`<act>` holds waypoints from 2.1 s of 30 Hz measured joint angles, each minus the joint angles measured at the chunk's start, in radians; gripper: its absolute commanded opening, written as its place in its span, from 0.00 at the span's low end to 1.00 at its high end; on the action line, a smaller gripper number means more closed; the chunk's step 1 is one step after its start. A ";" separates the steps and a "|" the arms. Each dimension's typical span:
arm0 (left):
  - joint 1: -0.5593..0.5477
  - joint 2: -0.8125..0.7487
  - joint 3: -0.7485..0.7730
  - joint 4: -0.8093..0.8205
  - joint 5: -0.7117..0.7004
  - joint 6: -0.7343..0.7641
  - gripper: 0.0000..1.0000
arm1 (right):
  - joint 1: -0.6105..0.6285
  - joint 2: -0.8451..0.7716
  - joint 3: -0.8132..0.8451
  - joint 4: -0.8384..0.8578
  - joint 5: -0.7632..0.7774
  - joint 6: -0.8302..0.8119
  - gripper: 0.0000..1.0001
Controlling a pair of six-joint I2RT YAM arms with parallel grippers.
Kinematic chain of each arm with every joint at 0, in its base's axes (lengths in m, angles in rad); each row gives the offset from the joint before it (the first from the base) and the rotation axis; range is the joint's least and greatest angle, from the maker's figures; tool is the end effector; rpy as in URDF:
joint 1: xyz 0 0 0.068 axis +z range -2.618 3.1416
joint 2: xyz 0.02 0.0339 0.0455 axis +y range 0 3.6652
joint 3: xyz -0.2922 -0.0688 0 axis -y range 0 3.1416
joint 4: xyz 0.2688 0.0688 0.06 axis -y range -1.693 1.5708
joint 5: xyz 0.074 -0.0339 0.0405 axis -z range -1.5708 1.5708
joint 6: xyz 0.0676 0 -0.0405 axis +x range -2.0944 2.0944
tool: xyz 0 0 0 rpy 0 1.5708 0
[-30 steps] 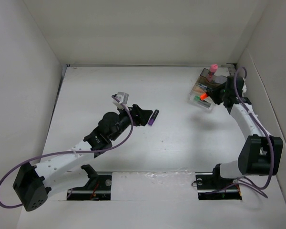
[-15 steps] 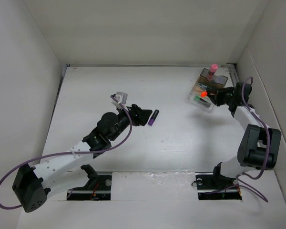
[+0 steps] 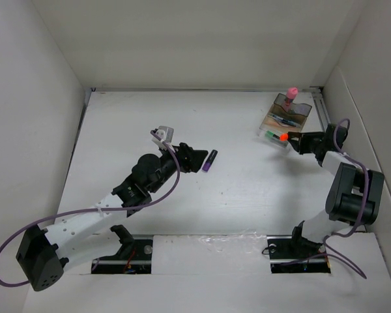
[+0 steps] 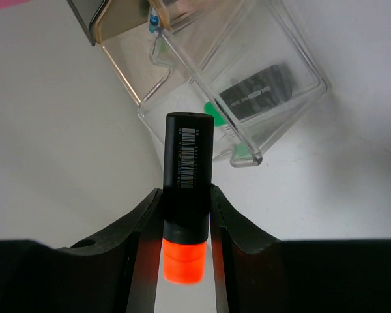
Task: Sort the stationery into containers
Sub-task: Place the pen in the storage box, then pick up the pen from the center of the board.
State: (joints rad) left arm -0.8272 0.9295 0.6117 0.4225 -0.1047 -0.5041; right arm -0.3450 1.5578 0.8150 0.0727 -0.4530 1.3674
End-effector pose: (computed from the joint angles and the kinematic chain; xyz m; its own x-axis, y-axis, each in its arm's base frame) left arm 0.1810 -0.1864 0.3354 -0.2576 -0.4295 -0.8655 0.6135 0.6193 -0.4899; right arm 0.3492 -0.0940 0.1844 -0.1364 0.9848 0.1079 0.5686 -0.0114 0.8225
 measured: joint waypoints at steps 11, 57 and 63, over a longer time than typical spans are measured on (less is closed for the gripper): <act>0.000 -0.004 -0.006 0.000 0.000 0.000 0.66 | -0.016 0.070 -0.014 0.088 -0.024 0.064 0.12; 0.000 0.050 -0.010 -0.001 -0.054 0.002 0.65 | 0.705 -0.381 0.303 -0.252 0.426 -0.445 1.00; 0.000 0.104 -0.009 -0.003 -0.063 0.003 0.63 | 0.633 -0.106 0.454 -0.441 0.423 -0.488 1.00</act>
State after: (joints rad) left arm -0.8272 1.0332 0.6025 0.4191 -0.1673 -0.5011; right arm 0.2882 1.4517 1.2690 -0.3679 -0.0299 0.8795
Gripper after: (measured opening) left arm 0.640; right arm 0.999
